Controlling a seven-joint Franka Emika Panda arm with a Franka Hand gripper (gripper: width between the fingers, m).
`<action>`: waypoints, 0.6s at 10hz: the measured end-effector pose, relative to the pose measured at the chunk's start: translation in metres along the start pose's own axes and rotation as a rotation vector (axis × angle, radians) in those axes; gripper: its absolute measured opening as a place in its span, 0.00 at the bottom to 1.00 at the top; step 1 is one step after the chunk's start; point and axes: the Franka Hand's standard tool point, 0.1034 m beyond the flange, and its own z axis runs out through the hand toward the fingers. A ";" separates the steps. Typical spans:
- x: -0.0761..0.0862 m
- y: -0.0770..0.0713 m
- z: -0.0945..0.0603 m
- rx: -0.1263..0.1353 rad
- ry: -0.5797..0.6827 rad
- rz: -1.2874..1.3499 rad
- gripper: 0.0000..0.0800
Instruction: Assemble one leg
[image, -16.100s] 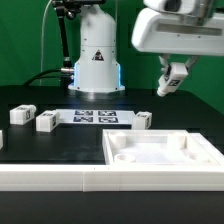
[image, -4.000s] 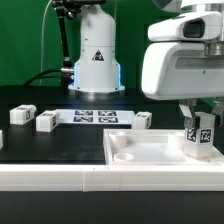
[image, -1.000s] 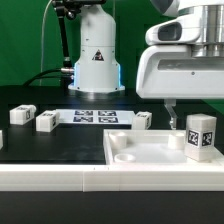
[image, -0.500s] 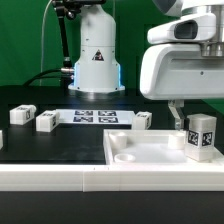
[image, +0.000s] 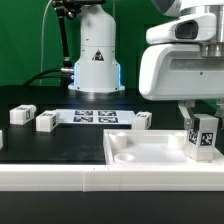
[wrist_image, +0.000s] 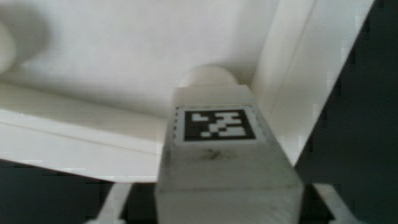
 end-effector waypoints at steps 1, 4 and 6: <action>0.000 0.000 0.000 0.000 0.000 0.020 0.36; 0.000 0.002 0.001 0.001 -0.001 0.285 0.36; -0.001 0.004 0.001 -0.002 0.000 0.472 0.36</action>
Offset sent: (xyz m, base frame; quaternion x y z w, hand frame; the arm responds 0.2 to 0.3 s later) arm 0.0017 -0.0015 -0.0020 -0.0071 0.0025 0.2921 0.9564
